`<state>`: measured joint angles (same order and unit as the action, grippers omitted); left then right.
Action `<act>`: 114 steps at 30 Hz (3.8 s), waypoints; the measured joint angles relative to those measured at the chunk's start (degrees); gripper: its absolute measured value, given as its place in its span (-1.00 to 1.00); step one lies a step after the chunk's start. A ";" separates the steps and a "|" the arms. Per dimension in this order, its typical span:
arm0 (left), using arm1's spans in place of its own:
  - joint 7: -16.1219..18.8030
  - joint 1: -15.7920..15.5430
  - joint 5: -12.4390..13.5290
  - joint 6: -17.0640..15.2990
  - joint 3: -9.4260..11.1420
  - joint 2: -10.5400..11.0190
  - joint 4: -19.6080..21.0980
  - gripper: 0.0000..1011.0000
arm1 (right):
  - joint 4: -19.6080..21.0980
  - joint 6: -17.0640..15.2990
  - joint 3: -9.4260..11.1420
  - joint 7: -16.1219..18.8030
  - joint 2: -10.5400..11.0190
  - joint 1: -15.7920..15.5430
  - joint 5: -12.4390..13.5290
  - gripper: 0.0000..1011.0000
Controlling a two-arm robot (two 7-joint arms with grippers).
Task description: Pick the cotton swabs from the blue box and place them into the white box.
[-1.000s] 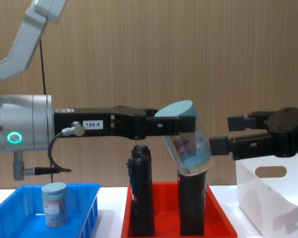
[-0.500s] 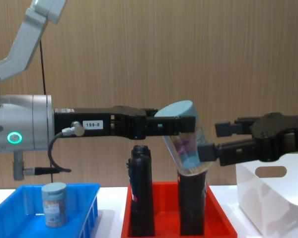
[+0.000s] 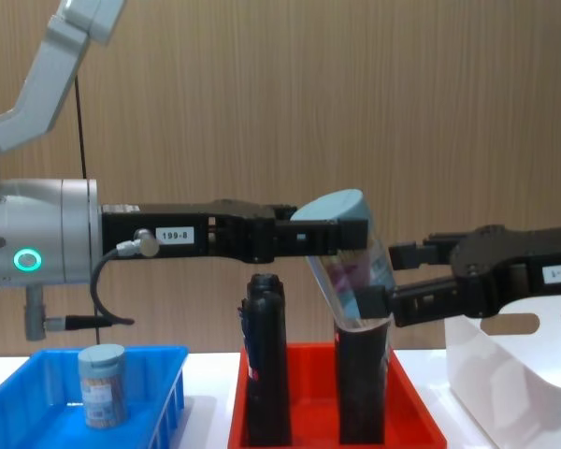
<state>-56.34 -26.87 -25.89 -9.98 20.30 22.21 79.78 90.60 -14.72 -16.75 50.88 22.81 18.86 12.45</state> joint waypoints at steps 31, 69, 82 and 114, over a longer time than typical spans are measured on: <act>0.00 0.00 0.00 0.00 0.00 0.00 0.00 0.32 | -4.58 2.40 -2.06 -0.56 -1.01 2.81 -2.89 0.98; -0.07 0.00 0.03 -0.04 0.02 0.00 0.00 0.55 | -4.94 4.00 -3.40 0.62 -0.25 3.76 -2.00 0.27; -0.08 0.00 0.02 -0.03 0.00 0.00 0.00 0.99 | -4.80 4.13 -3.74 0.59 0.12 3.87 -2.01 0.26; 0.00 0.00 0.00 0.00 0.00 0.00 0.00 0.99 | -6.15 6.06 0.25 -6.73 5.48 1.61 5.75 0.26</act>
<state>-56.34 -26.87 -25.89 -9.98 20.30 22.20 79.78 84.45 -8.66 -16.50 44.15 28.29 20.48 18.20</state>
